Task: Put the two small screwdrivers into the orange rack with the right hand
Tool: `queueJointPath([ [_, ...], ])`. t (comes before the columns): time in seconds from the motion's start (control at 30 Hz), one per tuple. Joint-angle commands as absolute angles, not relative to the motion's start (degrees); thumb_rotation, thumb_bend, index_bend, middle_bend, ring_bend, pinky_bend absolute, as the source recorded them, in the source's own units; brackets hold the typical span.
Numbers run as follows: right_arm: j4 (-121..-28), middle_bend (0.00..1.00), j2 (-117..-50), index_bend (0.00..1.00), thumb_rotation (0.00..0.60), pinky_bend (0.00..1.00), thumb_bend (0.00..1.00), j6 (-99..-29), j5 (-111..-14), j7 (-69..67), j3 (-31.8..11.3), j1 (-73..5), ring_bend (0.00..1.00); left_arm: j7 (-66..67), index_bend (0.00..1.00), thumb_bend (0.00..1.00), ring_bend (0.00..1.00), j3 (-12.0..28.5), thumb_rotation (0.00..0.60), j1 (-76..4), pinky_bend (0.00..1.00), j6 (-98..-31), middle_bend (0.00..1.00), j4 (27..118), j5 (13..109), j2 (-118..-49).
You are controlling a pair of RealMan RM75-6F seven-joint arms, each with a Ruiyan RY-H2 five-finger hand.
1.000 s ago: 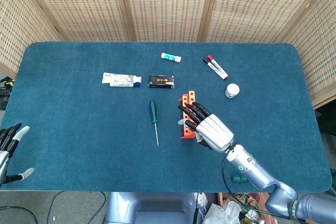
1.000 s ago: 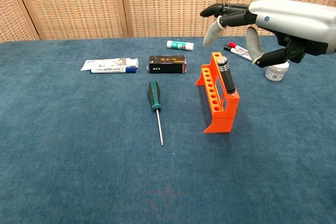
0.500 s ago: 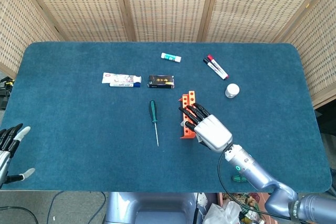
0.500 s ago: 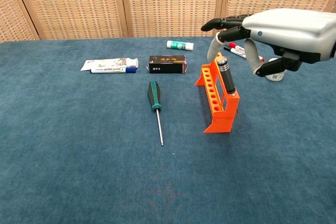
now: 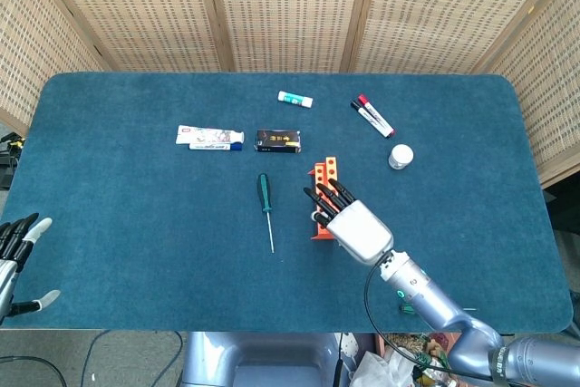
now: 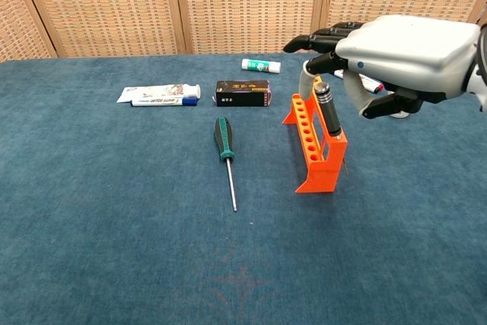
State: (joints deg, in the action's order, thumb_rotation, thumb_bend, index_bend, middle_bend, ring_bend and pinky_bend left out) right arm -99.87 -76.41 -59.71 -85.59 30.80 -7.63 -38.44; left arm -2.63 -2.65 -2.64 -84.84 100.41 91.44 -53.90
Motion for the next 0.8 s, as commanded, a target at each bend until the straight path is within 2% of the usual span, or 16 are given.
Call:
queueJointPath([
  [0.03, -99.98, 0.02, -76.53, 0.32, 0.600, 0.06, 1.00, -59.64, -84.45, 32.07, -7.73, -38.45, 0.00, -2.60, 0.00, 0.00, 0.00, -2.68, 0.600, -2.61, 0.00, -84.85, 0.00, 100.43, 91.47, -53.92],
  [0.13, -100.19, 0.03, -76.62, 0.32, 0.600, 0.06, 1.00, -59.26, -83.43, 33.26, -7.78, -38.66, 0.00, -2.54, 0.00, 0.00, 0.00, -2.69, 0.600, -2.62, 0.00, -84.86, 0.00, 100.50, 91.51, -53.91],
  [0.53, -101.35, 0.23, -75.89, 0.40, 0.600, 0.08, 1.00, -59.82, -83.52, 33.41, -7.15, -38.69, 0.00, -2.61, 0.00, 0.00, 0.00, -2.59, 0.600, -2.64, 0.00, -84.83, 0.00, 100.38, 91.34, -53.95],
  [0.8, -101.37, 0.24, -75.07, 0.41, 0.600, 0.08, 1.00, -60.23, -83.76, 32.70, -6.99, -38.66, 0.00, -2.49, 0.00, 0.00, 0.00, -2.61, 0.600, -2.60, 0.00, -84.90, 0.00, 100.47, 91.40, -53.96],
])
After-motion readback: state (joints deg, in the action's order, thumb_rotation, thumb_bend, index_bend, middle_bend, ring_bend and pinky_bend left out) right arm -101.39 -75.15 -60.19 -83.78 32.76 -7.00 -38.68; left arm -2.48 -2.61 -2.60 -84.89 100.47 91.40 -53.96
